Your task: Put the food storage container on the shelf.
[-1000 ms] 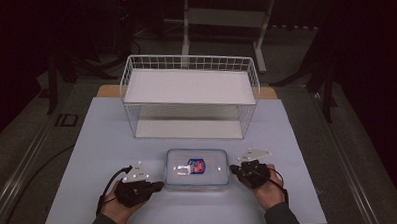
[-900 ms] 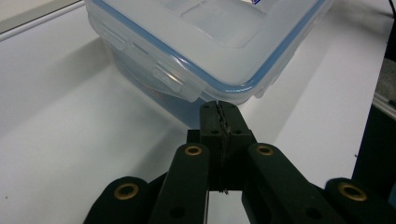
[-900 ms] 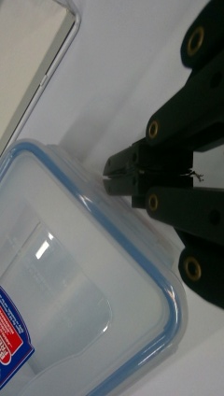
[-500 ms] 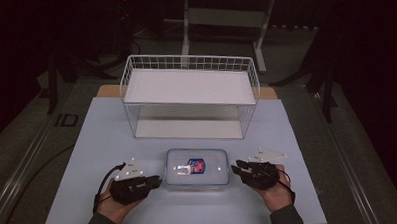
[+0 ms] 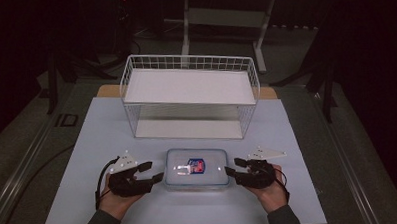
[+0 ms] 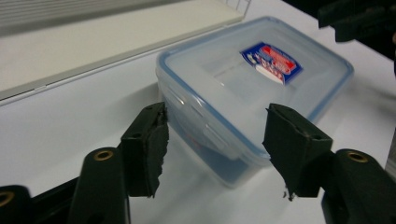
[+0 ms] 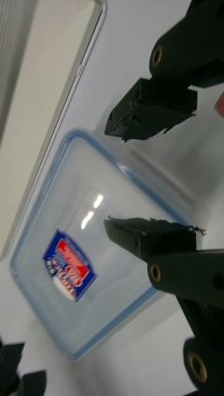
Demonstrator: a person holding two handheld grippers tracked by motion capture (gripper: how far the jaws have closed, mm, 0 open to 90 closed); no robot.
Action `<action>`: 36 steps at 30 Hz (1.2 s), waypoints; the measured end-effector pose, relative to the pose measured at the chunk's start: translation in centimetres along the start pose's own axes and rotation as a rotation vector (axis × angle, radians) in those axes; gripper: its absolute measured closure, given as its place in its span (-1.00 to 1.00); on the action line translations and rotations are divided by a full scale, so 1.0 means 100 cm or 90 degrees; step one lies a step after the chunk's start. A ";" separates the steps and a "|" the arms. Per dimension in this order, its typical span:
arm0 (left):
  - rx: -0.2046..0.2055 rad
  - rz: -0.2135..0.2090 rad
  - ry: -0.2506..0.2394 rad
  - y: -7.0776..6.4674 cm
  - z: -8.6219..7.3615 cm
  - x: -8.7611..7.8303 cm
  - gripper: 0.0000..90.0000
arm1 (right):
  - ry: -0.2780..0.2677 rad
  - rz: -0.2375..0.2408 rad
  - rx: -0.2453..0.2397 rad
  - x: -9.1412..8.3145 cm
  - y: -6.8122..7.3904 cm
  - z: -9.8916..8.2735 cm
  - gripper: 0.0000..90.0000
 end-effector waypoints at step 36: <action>-0.173 -0.115 0.068 0.011 0.001 0.064 -0.69 | 0.065 0.168 0.176 0.047 -0.006 -0.014 -0.80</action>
Point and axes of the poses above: each handheld gripper's, and its own axes: x roughly forward along the jaws, z roughly out of its top, y roughly to its left, the point moved 3 cm from there along x, roughly forward along the jaws, and after that the axes turned 5 degrees about -x, right-handed, at the moved point
